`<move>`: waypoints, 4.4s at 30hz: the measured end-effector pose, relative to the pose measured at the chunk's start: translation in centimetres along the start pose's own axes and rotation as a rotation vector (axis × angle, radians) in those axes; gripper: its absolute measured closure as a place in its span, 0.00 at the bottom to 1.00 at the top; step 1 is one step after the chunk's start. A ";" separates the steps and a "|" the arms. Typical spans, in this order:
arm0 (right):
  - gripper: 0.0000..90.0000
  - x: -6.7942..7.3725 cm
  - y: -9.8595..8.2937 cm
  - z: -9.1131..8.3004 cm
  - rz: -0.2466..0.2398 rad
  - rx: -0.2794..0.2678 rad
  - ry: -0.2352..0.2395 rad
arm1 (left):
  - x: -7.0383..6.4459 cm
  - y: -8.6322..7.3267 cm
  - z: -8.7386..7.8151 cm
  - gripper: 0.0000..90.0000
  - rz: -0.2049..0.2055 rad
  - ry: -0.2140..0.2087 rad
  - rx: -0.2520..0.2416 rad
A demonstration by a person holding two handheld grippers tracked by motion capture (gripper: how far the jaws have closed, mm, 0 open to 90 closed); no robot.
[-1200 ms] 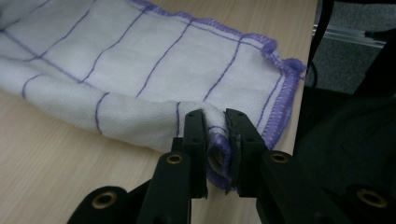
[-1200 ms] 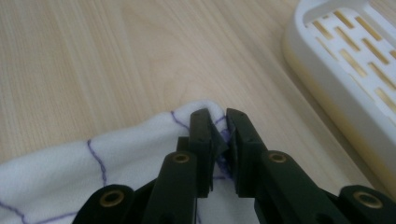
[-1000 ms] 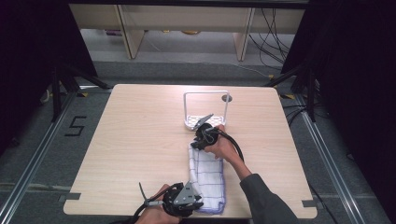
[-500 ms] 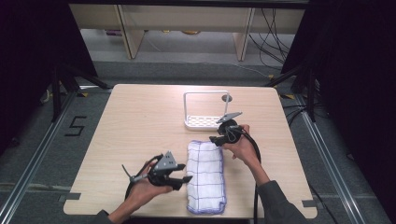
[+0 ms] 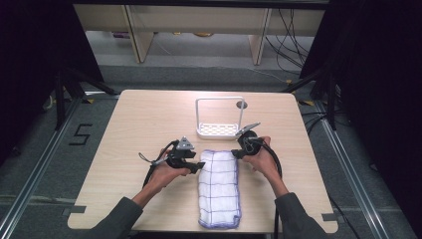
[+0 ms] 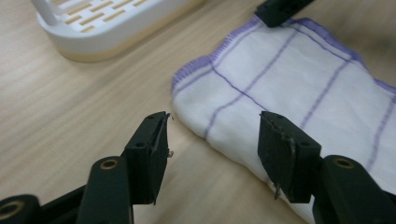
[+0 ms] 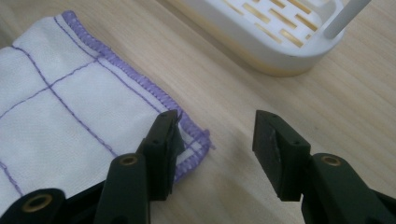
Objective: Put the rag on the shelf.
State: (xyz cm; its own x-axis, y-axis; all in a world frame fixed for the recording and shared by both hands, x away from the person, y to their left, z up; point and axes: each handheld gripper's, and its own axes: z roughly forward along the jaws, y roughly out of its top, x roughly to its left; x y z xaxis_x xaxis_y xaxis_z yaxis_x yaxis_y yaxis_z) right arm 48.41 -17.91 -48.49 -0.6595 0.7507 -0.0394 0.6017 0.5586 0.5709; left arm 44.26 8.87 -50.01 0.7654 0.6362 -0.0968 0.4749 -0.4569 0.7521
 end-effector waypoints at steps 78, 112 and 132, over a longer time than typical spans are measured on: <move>0.95 1.6 0.0 -1.9 -0.048 -0.125 0.128 | 0.1 2.2 -0.2 0.93 0.051 -0.065 -0.087; 0.95 4.0 0.4 -11.0 -0.111 -0.302 0.147 | -3.2 5.6 -7.9 0.93 0.110 -0.117 -0.238; 0.96 3.4 6.1 -18.5 -0.155 -0.449 0.087 | -2.6 12.7 -13.9 0.93 0.123 -0.058 -0.305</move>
State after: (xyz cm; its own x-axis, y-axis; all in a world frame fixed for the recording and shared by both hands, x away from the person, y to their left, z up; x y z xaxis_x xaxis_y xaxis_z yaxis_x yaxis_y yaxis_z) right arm 41.52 -18.44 -29.99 -0.7729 0.6274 -0.0944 0.2514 0.4395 0.8623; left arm 42.25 10.10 -31.15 0.8364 0.5476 -0.0229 0.2318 -0.3157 0.9201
